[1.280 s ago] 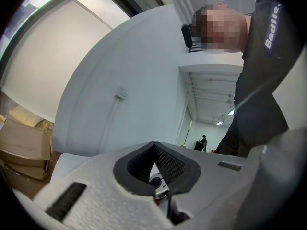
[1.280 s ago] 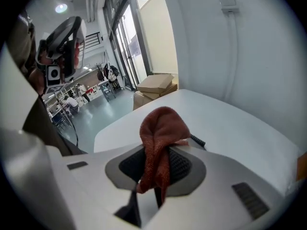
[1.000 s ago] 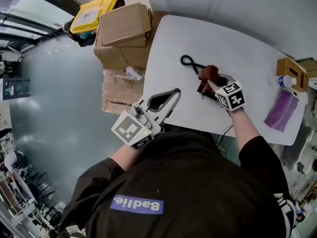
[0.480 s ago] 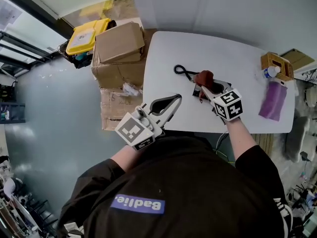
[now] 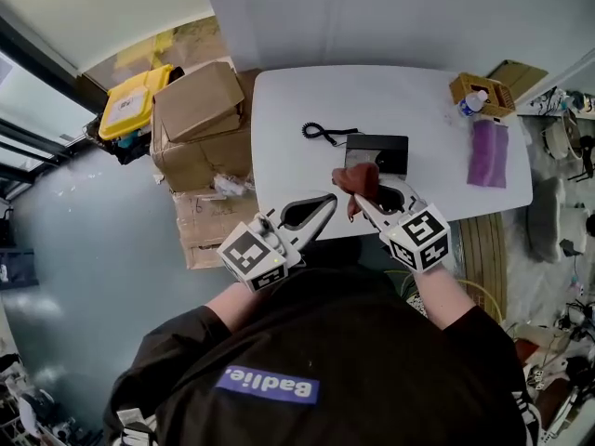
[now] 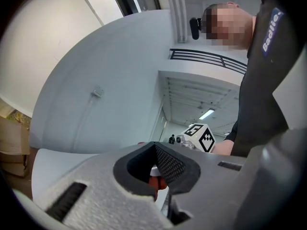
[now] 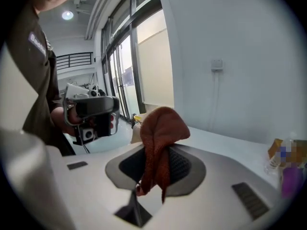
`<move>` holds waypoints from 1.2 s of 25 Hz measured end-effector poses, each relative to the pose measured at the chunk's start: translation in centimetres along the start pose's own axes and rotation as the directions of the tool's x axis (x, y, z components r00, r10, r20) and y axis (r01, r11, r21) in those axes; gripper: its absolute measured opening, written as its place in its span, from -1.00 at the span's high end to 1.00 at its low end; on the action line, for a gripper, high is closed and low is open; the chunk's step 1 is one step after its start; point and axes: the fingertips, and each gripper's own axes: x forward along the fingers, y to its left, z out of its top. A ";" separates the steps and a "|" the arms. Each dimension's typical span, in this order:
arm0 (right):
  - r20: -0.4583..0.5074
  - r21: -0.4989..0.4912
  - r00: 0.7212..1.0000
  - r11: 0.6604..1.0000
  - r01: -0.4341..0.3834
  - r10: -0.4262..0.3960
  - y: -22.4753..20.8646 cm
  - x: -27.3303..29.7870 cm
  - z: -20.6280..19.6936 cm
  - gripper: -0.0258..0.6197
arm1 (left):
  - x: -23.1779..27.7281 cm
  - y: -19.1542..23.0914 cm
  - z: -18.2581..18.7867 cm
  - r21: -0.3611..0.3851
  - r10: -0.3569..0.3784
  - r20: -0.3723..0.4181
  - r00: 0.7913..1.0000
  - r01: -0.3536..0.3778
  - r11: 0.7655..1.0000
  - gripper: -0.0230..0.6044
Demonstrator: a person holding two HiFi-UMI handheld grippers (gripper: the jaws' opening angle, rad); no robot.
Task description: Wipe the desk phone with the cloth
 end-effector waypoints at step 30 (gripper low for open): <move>0.340 0.038 0.927 0.982 -0.184 0.161 2.7 -12.9 1.4 0.65 | 4.7 -8.2 -0.6 0.075 0.058 -0.051 0.997 -0.054 0.996 0.90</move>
